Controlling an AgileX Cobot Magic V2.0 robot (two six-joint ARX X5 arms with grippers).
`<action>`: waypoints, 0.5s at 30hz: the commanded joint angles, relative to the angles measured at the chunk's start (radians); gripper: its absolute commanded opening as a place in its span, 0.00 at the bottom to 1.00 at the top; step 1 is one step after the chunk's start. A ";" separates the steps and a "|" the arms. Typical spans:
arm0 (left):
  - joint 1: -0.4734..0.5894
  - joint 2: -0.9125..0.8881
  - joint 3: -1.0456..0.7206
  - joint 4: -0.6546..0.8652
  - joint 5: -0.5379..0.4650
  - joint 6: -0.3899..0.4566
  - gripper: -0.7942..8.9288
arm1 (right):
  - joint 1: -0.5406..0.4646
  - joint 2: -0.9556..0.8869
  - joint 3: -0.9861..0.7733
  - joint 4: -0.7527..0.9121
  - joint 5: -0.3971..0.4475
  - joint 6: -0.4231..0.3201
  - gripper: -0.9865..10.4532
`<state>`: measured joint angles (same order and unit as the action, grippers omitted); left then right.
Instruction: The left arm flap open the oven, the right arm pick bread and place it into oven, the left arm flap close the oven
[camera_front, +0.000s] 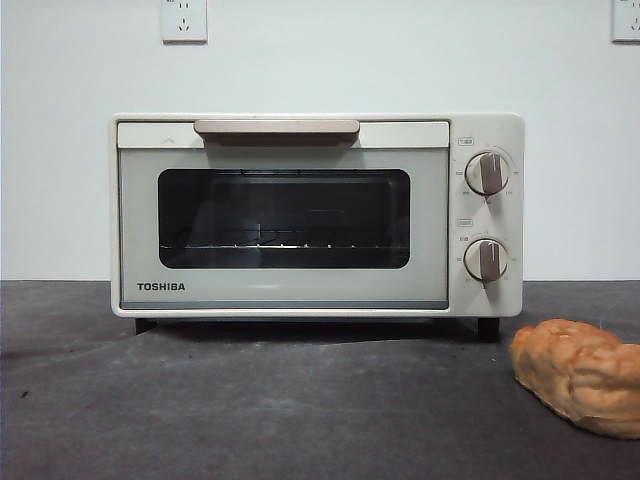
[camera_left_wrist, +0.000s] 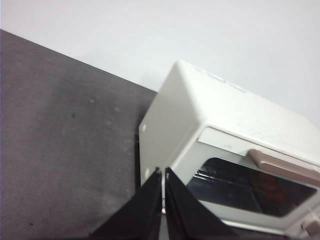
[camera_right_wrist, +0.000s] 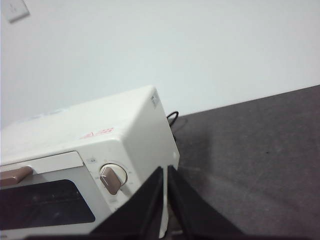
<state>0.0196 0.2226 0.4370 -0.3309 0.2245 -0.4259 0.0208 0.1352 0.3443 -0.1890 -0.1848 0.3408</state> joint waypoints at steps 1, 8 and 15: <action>0.002 0.084 0.091 -0.055 0.027 0.105 0.10 | 0.002 0.072 0.088 -0.054 -0.026 -0.082 0.09; -0.005 0.299 0.278 -0.226 0.142 0.282 0.10 | 0.003 0.291 0.285 -0.251 -0.123 -0.220 0.09; -0.044 0.457 0.415 -0.398 0.222 0.404 0.10 | 0.006 0.484 0.463 -0.502 -0.209 -0.343 0.09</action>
<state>-0.0219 0.6720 0.8284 -0.7235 0.4393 -0.0826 0.0250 0.6109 0.7864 -0.6827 -0.3866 0.0475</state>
